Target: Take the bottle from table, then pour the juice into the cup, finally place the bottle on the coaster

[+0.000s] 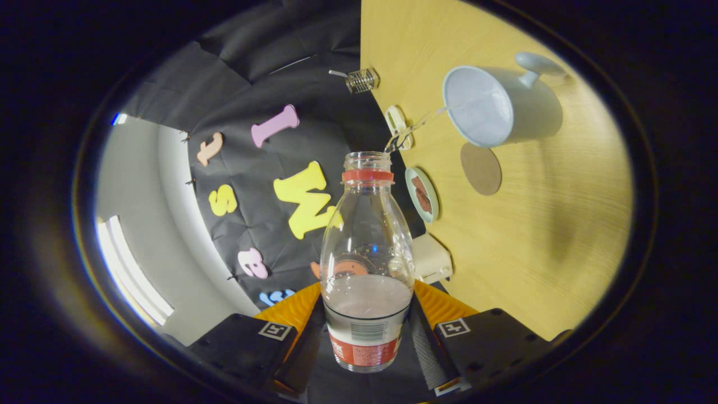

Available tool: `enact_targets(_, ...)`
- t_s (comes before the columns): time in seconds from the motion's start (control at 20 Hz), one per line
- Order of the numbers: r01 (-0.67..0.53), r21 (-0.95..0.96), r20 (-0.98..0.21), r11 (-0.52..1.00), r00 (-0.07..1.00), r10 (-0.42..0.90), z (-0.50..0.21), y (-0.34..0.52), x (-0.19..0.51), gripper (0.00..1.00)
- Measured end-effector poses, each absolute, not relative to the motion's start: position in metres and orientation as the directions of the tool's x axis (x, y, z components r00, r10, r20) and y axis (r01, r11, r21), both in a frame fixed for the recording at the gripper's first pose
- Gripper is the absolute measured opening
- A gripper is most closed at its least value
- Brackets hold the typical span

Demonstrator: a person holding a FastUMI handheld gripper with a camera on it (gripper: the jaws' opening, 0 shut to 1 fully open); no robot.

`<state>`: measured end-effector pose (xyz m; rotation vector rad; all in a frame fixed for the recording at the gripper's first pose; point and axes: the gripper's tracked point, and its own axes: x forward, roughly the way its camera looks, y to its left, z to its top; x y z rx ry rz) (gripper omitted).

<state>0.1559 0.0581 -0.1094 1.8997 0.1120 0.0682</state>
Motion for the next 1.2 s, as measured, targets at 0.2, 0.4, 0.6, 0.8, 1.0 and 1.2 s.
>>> enact_targets(0.2, 0.057, 0.943, -0.02, -0.329, 0.993, 0.114, -0.112, 0.061, 0.156, 0.8)
enact_targets(0.4, 0.071, 0.929, -0.03, -0.364, 0.993, 0.117, -0.116, 0.063, 0.156, 0.8)
enact_targets(0.6, 0.072, 0.93, -0.032, -0.361, 0.993, 0.115, -0.113, 0.064, 0.156, 0.8)
enact_targets(0.8, 0.05, 0.929, -0.016, -0.367, 0.995, 0.095, -0.107, 0.058, 0.157, 0.8)
enact_targets(1.0, 0.051, 0.919, -0.015, -0.392, 0.995, 0.094, -0.1, 0.058, 0.157, 0.8)
enact_targets(1.2, 0.03, 0.902, 0.006, -0.431, 0.997, 0.082, -0.084, 0.055, 0.156, 0.8)
